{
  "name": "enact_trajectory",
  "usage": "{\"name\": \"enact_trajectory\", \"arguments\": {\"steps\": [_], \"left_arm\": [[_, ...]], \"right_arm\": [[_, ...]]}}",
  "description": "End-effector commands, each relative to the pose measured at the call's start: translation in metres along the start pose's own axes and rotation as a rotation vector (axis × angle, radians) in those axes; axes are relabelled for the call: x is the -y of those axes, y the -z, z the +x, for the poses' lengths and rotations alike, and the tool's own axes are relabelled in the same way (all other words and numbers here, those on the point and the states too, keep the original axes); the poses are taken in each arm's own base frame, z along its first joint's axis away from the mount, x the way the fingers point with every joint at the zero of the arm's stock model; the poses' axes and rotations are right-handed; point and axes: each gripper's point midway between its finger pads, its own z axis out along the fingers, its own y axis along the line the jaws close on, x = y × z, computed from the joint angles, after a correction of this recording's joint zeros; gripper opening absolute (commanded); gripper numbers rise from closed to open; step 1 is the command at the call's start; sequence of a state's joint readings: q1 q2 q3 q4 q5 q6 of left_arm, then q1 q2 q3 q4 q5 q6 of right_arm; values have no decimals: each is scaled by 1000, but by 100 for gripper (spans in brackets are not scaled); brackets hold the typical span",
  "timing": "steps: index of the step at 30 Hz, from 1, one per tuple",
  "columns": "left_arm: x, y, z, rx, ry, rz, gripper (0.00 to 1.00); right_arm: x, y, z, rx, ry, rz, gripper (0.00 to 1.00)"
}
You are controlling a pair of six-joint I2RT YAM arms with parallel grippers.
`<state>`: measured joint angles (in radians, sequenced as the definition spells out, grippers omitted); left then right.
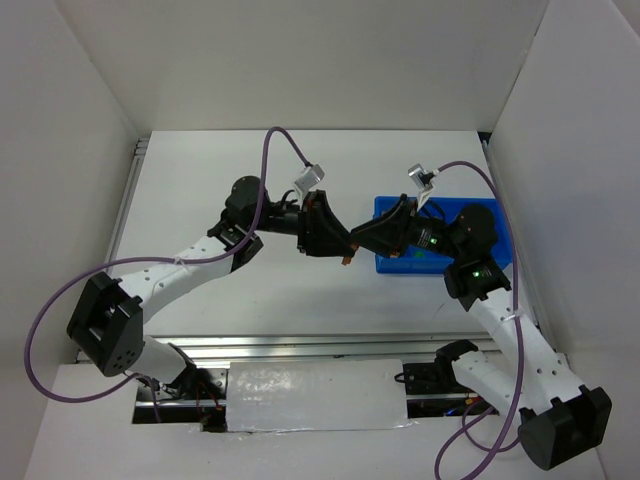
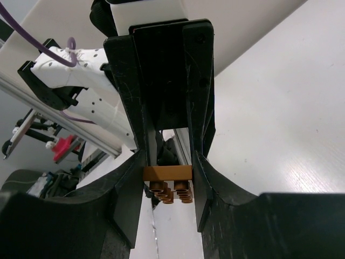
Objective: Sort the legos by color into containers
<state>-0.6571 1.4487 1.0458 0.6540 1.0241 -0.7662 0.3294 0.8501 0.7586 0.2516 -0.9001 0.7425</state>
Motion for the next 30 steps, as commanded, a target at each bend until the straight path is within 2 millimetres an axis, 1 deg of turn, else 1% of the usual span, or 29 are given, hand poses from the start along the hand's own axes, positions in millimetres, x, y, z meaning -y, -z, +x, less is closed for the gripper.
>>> {"name": "enact_trajectory", "arguments": {"steps": [1, 3, 4, 5, 7, 8, 10, 11, 12, 13, 14, 15, 16, 17, 18, 19, 20, 21, 22, 23, 25, 26, 27, 28, 29, 30], "left_arm": [[19, -1, -30, 53, -118, 26, 0], [20, -1, -31, 53, -120, 17, 16], [19, 0, -31, 50, -109, 7, 29], [20, 1, -33, 60, -116, -5, 67], [22, 5, -31, 60, -108, -31, 95], [22, 6, -32, 60, -106, -48, 100], [17, 9, -34, 68, -115, -106, 100], [14, 13, -27, 42, -69, -158, 99], [2, 18, -32, 53, -97, -248, 100], [-5, 22, -30, 43, -86, -311, 99], [-16, 34, -15, -1, -21, -410, 100], [-24, 42, -17, -7, -17, -495, 100], [-45, 57, -20, 20, 3, -648, 100], [-58, 78, -15, 10, 88, -764, 99], [-69, 95, -15, 24, 138, -852, 100], [-86, 114, -12, 34, 204, -940, 99], [-105, 152, -18, 86, 282, -1048, 100], [-109, 173, -17, 99, 369, -1113, 100], [-126, 214, -24, 158, 411, -1228, 100], [-130, 236, -40, 218, 407, -1305, 100], [-138, 277, -55, 290, 408, -1444, 100], [-138, 307, -76, 373, 371, -1542, 100], [-146, 318, -80, 384, 372, -1579, 99], [-149, 332, -87, 402, 364, -1632, 99], [-144, 351, -107, 449, 331, -1706, 99], [-148, 359, -106, 441, 346, -1742, 100]], "right_arm": [[-10, 0, 1, -1, 23, -41, 0], [-10, 1, 2, -1, 35, -47, 0], [-10, 1, 3, -3, 56, -51, 0], [-9, 1, 3, -6, 65, -46, 0], [-10, 2, 5, -12, 98, -54, 0], [-11, 3, 5, -12, 111, -60, 0], [-10, 3, 1, -2, 157, -40, 0], [-3, 5, -2, 14, 155, 15, 0], [3, 5, -5, 26, 168, 54, 0], [8, 7, -14, 48, 237, 99, 0], [28, 10, -19, 71, 224, 218, 0], [36, 13, -23, 82, 237, 264, 0], [41, 15, -35, 106, 285, 305, 0], [54, 18, -33, 94, 271, 371, 0], [73, 26, -46, 137, 299, 489, 0], [80, 31, -57, 167, 307, 552, 0], [91, 37, -63, 184, 305, 618, 0], [105, 49, -75, 234, 309, 723, 0], [105, 55, -86, 268, 313, 760, 0], [106, 59, -94, 297, 307, 791, 0], [107, 68, -109, 373, 273, 855, 0], [115, 69, -106, 360, 248, 883, 0], [119, 78, -114, 401, 214, 950, 0], [125, 82, -112, 396, 192, 993, 0], [140, 88, -100, 346, 148, 1062, 0], [141, 92, -99, 341, 125, 1098, 0]]}}
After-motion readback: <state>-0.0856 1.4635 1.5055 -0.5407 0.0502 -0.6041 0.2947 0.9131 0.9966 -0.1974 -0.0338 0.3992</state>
